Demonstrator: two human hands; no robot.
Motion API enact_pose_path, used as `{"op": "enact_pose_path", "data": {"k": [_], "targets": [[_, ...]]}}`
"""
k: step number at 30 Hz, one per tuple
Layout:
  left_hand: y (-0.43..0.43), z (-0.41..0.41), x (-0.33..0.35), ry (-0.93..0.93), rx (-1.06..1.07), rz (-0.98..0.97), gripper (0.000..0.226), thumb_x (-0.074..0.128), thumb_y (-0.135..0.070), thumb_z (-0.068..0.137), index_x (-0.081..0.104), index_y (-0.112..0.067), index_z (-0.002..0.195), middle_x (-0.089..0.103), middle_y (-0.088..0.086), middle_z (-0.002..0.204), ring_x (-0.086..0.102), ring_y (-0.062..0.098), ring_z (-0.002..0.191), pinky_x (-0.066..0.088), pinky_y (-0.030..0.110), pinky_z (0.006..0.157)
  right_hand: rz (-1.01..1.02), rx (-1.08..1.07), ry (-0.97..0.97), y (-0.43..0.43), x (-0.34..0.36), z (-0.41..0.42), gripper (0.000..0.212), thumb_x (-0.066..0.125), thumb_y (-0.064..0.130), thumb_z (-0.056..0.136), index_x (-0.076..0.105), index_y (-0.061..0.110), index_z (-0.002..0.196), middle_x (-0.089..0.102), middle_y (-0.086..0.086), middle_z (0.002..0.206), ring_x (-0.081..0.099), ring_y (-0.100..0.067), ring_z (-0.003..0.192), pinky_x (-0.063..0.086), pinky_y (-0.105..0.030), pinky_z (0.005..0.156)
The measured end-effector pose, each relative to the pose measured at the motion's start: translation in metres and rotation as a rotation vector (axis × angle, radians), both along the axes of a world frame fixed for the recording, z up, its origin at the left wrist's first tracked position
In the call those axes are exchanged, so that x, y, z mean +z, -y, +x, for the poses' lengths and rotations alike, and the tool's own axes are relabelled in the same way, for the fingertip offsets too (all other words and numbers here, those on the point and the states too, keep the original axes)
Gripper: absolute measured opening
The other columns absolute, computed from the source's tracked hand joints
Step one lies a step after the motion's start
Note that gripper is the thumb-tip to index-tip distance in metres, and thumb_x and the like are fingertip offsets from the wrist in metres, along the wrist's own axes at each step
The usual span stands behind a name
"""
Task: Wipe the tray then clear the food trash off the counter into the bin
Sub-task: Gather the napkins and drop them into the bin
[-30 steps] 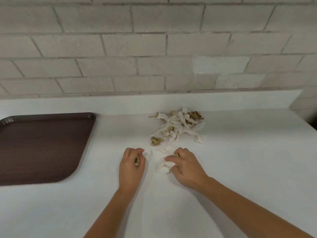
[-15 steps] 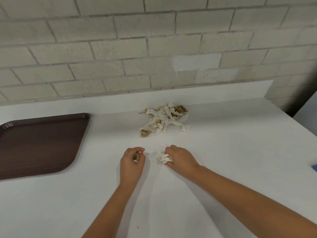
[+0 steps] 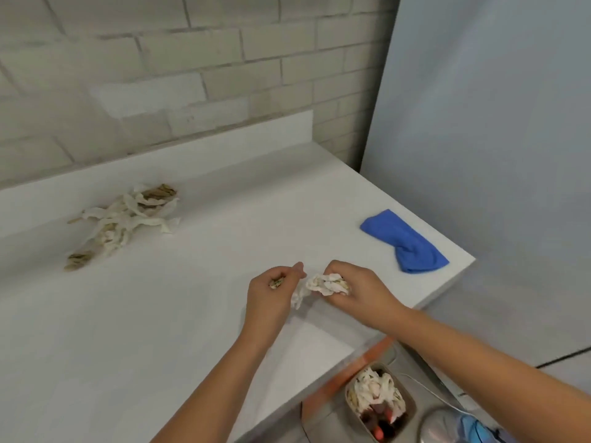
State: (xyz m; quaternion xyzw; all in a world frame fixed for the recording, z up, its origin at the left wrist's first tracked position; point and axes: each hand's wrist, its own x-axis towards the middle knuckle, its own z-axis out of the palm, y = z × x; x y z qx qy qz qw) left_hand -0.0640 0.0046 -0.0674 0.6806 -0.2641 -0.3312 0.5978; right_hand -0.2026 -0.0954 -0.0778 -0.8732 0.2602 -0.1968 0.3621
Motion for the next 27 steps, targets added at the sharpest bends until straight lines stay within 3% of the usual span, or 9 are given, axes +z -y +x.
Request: {"op": "enact_pose_path", "data": {"k": [4, 7, 9, 12, 16, 20, 23, 27], "targets": [[0.036, -0.09, -0.004, -0.066, -0.173, 0.056, 0.025, 0.063, -0.03, 0.088, 0.073, -0.014, 0.072, 0.058, -0.013, 0.047, 0.049, -0.003, 0.044, 0.036, 0.013, 0.047, -0.016, -0.128, 0.04, 0.026, -0.015, -0.099, 0.013, 0.066, 0.035, 0.08, 0.053, 0.035, 0.078, 0.06, 0.015, 0.074, 0.055, -0.003, 0.068, 0.038, -0.013, 0.058], [0.054, -0.142, -0.014, -0.081, -0.268, 0.078, 0.026, 0.062, -0.027, 0.089, 0.071, -0.011, 0.071, 0.058, -0.014, 0.047, 0.05, -0.004, 0.045, 0.036, 0.01, 0.045, 0.037, -0.195, 0.05, 0.037, -0.029, -0.158, 0.02, 0.065, 0.031, 0.077, 0.052, 0.043, 0.086, 0.062, 0.015, 0.083, 0.058, -0.004, 0.071, 0.046, -0.023, 0.063], [0.061, -0.168, -0.024, -0.08, -0.33, 0.109, 0.024, 0.062, -0.025, 0.089, 0.073, -0.011, 0.073, 0.063, -0.011, 0.054, 0.054, 0.0, 0.051, 0.041, 0.012, 0.05, 0.069, -0.2, 0.067, 0.04, -0.039, -0.19, 0.031, 0.061, 0.029, 0.076, 0.053, 0.049, 0.098, 0.063, 0.019, 0.093, 0.061, -0.002, 0.082, 0.049, -0.022, 0.071], [0.069, -0.198, -0.045, -0.092, -0.407, 0.182, 0.02, 0.063, -0.027, 0.088, 0.073, -0.015, 0.077, 0.063, -0.013, 0.056, 0.053, -0.001, 0.051, 0.038, 0.013, 0.049, 0.053, -0.167, 0.05, 0.046, -0.062, -0.229, 0.044, 0.062, 0.019, 0.079, 0.06, 0.037, 0.119, 0.066, 0.013, 0.109, 0.061, -0.003, 0.098, 0.047, -0.02, 0.085], [0.079, -0.222, -0.079, -0.106, -0.483, 0.275, 0.016, 0.065, -0.028, 0.085, 0.07, -0.015, 0.077, 0.066, -0.006, 0.076, 0.057, 0.007, 0.066, 0.043, 0.016, 0.054, 0.075, -0.179, -0.101, 0.055, -0.094, -0.263, 0.035, 0.055, 0.033, 0.08, 0.069, 0.028, 0.112, 0.063, 0.003, 0.09, 0.062, -0.008, 0.078, 0.048, -0.024, 0.071], [0.092, -0.226, -0.125, -0.105, -0.574, 0.384, 0.022, 0.067, -0.035, 0.084, 0.068, -0.014, 0.078, 0.06, 0.005, 0.079, 0.049, 0.019, 0.072, 0.039, 0.031, 0.064, 0.079, -0.207, -0.169, 0.058, -0.13, -0.284, 0.035, 0.053, 0.037, 0.078, 0.07, 0.03, 0.108, 0.062, 0.009, 0.091, 0.059, -0.002, 0.076, 0.043, -0.012, 0.071], [0.104, -0.223, -0.166, -0.088, -0.676, 0.462, 0.032, 0.066, -0.048, 0.078, 0.065, -0.016, 0.075, 0.057, 0.006, 0.077, 0.048, 0.019, 0.072, 0.035, 0.032, 0.068, 0.065, -0.257, -0.232, 0.057, -0.168, -0.291, 0.039, 0.05, 0.043, 0.076, 0.069, 0.035, 0.109, 0.058, 0.015, 0.089, 0.057, -0.002, 0.072, 0.047, -0.023, 0.069], [0.121, -0.22, -0.233, -0.098, -0.717, 0.525, 0.024, 0.065, -0.035, 0.084, 0.065, -0.011, 0.081, 0.06, 0.009, 0.079, 0.05, 0.018, 0.076, 0.037, 0.03, 0.068, 0.062, -0.273, -0.284, 0.048, -0.236, -0.291, 0.044, 0.046, 0.04, 0.074, 0.063, 0.043, 0.115, 0.054, 0.02, 0.089, 0.049, 0.002, 0.07, 0.045, -0.023, 0.064]]}}
